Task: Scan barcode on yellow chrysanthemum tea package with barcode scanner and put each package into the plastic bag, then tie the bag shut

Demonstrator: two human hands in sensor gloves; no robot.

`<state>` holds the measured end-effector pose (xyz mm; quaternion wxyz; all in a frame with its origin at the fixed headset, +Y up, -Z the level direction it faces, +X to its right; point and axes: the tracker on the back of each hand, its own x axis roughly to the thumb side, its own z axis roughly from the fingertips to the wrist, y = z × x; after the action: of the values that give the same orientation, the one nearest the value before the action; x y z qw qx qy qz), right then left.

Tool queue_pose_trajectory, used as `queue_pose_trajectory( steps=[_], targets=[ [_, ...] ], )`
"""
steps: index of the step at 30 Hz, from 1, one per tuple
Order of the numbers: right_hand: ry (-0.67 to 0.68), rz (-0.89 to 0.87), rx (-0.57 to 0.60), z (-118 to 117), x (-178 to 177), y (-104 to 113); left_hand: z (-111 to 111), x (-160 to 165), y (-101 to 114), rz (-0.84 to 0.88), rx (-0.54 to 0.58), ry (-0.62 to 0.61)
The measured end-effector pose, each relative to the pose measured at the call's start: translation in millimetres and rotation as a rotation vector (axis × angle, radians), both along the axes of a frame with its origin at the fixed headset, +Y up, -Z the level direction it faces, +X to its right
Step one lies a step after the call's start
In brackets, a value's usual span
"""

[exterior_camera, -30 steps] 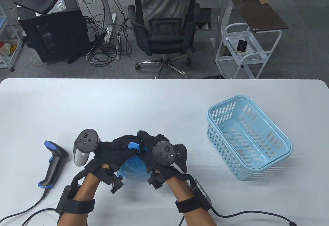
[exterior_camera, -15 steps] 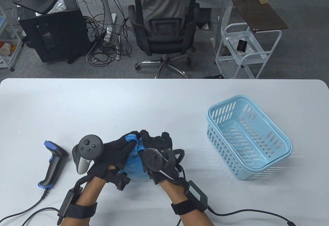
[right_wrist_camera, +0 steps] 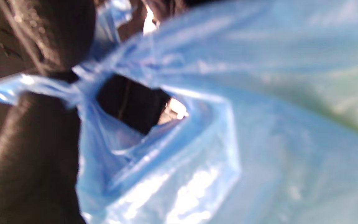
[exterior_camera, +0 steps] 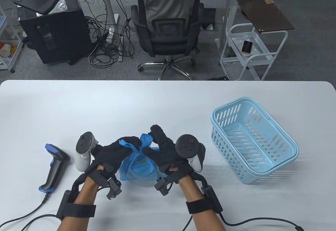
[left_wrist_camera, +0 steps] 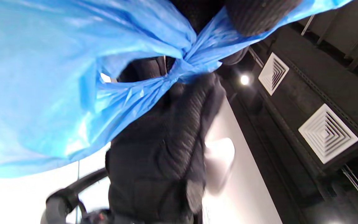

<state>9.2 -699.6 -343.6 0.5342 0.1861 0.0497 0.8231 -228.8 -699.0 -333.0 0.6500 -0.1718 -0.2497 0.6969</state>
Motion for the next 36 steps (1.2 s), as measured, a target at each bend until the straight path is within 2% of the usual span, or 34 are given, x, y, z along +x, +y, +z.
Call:
queue_pose_trajectory(
  steps=[2,6,8,13,16,18,22,26,29,32,36],
  targets=[
    [0.039,-0.060,-0.036,-3,-3,-1,0,0,0,-0.014,0.006,-0.008],
    [-0.025,-0.161,-0.028,-2,-1,5,0,-1,1,-0.048,0.020,-0.042],
    [-0.094,-0.205,-0.001,2,3,10,1,-1,4,-0.044,0.037,-0.015],
    [-0.085,-0.211,0.016,10,10,15,5,-6,13,-0.085,0.104,0.094],
    [-0.077,-0.155,0.056,15,12,18,10,-11,20,-0.216,0.198,0.246],
    [-0.110,-0.052,0.131,18,14,23,14,-13,25,-0.279,0.244,0.344],
    [-0.234,0.122,0.226,22,19,28,21,-18,29,-0.312,0.248,0.528],
    [-0.345,0.213,0.217,25,29,34,24,-27,30,-0.422,0.213,0.672],
    [-0.398,0.296,0.151,25,36,30,24,-35,25,-0.532,0.164,0.699],
    [-0.439,0.381,0.079,20,43,17,22,-50,18,-0.639,0.131,0.741],
    [-0.494,0.502,0.011,18,53,2,19,-66,4,-0.809,0.075,0.711]
  ],
)
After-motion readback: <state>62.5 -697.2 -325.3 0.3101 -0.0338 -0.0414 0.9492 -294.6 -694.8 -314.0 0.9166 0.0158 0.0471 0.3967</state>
